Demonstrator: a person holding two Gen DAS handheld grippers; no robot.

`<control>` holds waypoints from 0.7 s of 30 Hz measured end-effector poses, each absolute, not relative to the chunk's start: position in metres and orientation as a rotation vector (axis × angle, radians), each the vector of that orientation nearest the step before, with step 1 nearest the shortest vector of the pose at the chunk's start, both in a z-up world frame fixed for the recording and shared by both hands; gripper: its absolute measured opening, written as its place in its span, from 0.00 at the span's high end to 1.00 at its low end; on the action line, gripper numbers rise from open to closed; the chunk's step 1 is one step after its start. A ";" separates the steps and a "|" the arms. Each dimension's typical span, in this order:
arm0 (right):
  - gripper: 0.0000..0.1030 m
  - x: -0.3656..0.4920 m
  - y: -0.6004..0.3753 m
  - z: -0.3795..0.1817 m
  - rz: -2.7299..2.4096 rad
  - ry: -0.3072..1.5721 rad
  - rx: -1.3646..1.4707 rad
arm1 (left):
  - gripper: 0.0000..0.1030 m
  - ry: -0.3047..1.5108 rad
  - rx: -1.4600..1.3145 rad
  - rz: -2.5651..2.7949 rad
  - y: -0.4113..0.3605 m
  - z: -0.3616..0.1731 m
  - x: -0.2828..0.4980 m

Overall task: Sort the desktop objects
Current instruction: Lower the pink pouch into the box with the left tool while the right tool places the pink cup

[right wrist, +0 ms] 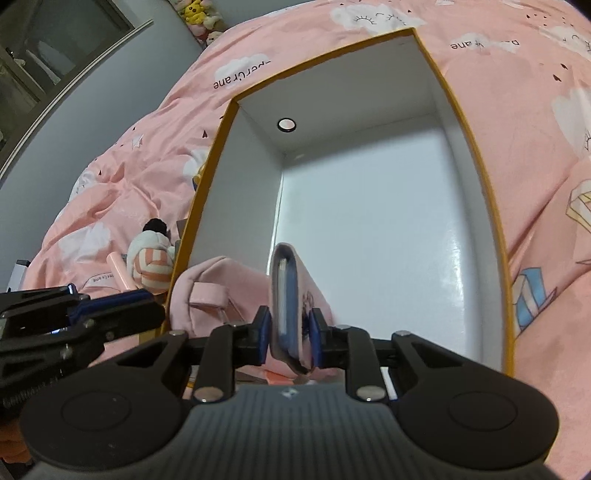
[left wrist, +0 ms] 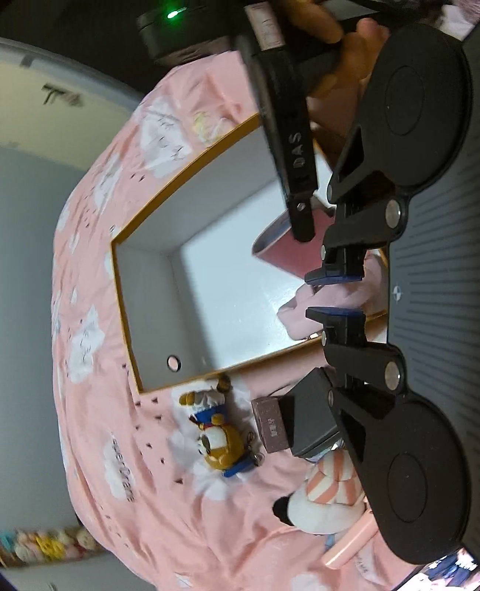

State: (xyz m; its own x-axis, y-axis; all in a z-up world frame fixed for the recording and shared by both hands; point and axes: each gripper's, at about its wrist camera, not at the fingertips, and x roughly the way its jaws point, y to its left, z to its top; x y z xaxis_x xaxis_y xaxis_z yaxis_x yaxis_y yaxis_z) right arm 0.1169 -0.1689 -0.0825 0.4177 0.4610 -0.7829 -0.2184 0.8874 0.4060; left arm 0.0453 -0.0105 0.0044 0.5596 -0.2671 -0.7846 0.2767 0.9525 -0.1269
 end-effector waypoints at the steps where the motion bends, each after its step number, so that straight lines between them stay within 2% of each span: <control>1: 0.77 0.116 -0.166 -0.082 0.433 1.057 0.248 | 0.86 0.936 0.000 -0.328 -0.010 0.002 0.046; 4: 0.77 0.115 -0.162 -0.082 0.436 1.055 0.232 | 0.84 0.964 -0.070 -0.250 0.000 -0.005 0.049; 7: 0.77 0.114 -0.163 -0.082 0.434 1.047 0.220 | 0.67 0.975 -0.150 -0.208 0.011 -0.009 0.049; 8: 0.77 0.114 -0.163 -0.082 0.436 1.048 0.223 | 0.66 0.981 -0.177 -0.213 0.013 -0.010 0.049; 19: 0.77 0.111 -0.163 -0.083 0.453 1.048 0.215 | 0.66 0.972 -0.188 -0.206 -0.005 -0.019 0.058; 21: 0.77 0.111 -0.163 -0.083 0.449 1.046 0.217 | 0.69 0.977 -0.193 -0.207 -0.005 -0.024 0.060</control>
State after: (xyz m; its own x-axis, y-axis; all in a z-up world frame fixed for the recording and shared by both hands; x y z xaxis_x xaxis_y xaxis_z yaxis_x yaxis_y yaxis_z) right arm 0.1111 -0.1632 -0.0832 0.4210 0.4569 -0.7836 -0.2538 0.8887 0.3819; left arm 0.0605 -0.0048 -0.0235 0.5427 -0.2596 -0.7988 0.0868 0.9633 -0.2541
